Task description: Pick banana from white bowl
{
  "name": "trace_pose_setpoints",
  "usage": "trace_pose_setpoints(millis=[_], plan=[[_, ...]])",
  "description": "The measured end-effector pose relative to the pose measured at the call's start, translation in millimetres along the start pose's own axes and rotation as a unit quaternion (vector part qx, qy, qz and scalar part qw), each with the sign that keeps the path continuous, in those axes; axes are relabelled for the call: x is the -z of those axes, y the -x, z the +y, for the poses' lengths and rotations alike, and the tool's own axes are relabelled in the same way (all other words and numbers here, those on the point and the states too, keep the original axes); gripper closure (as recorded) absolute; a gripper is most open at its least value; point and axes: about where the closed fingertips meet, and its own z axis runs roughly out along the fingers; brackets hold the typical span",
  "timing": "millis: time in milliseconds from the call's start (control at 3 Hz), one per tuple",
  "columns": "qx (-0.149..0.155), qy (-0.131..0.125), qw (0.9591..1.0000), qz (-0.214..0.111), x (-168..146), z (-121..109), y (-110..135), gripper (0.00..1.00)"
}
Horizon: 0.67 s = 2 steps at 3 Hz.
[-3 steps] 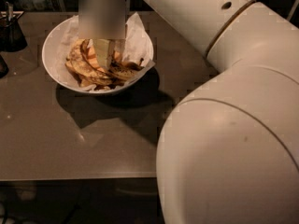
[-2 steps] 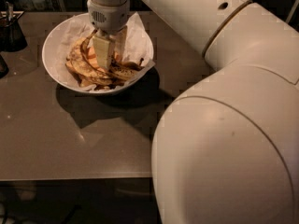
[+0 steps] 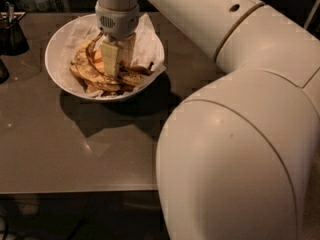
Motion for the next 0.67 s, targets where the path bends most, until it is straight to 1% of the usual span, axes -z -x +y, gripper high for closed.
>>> trace_pose_setpoints(millis=[333, 667], plan=[[-0.003, 0.004, 1.0000, -0.002, -0.6, -3.0, -5.9, 0.87], [-0.005, 0.005, 1.0000, -0.003, 2.5, -4.1, -7.2, 1.00]])
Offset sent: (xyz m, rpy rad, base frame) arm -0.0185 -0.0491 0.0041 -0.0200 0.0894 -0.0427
